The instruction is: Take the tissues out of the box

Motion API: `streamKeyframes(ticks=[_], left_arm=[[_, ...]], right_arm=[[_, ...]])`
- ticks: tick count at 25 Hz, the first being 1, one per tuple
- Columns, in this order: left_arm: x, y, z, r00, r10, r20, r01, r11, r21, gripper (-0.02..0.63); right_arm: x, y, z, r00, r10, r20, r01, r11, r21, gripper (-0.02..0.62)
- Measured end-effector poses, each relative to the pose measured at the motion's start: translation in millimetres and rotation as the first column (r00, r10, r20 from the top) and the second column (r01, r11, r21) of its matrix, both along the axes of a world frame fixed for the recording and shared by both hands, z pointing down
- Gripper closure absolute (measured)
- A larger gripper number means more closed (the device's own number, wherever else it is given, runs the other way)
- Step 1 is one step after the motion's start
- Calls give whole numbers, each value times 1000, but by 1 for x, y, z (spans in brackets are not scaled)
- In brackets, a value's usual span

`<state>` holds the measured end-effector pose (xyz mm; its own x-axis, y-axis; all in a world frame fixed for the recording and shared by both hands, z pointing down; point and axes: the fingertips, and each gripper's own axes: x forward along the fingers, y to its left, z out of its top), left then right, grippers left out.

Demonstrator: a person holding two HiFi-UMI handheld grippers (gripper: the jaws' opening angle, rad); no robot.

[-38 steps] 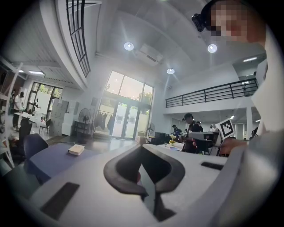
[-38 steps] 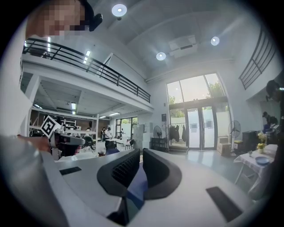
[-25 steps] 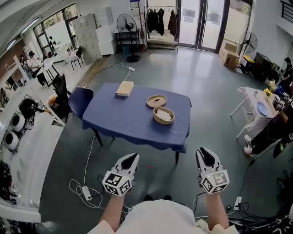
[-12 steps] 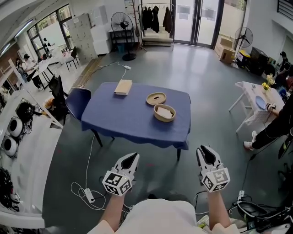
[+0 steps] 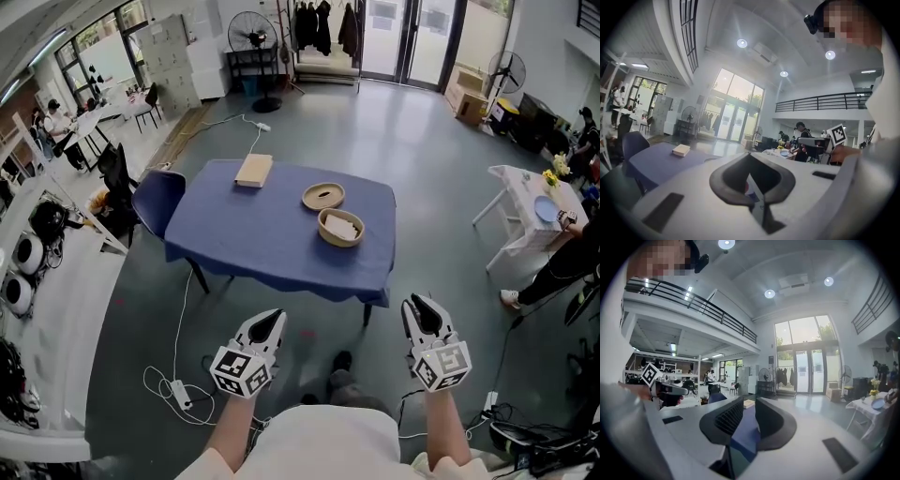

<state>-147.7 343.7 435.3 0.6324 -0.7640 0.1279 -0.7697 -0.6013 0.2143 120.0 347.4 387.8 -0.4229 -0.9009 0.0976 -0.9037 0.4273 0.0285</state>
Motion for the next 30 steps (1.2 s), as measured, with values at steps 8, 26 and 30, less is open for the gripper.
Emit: streamKeyframes(ticks=[8,26,30], left_arm=[[16,-93,5,1000,-15,10,15,1000,-10,598],[127,-304,35,994,-79,71,82,996,-35,598],[134,-335,49,993,-94,73,98,994,-45,598]], right_arm=[[15,-101,11,999,-33,3,33,999,-23,494],[111,-340,63,987,-155,28,157,983,-96,494],[113,-375,85,982,-186,31,189,974,-124,494]])
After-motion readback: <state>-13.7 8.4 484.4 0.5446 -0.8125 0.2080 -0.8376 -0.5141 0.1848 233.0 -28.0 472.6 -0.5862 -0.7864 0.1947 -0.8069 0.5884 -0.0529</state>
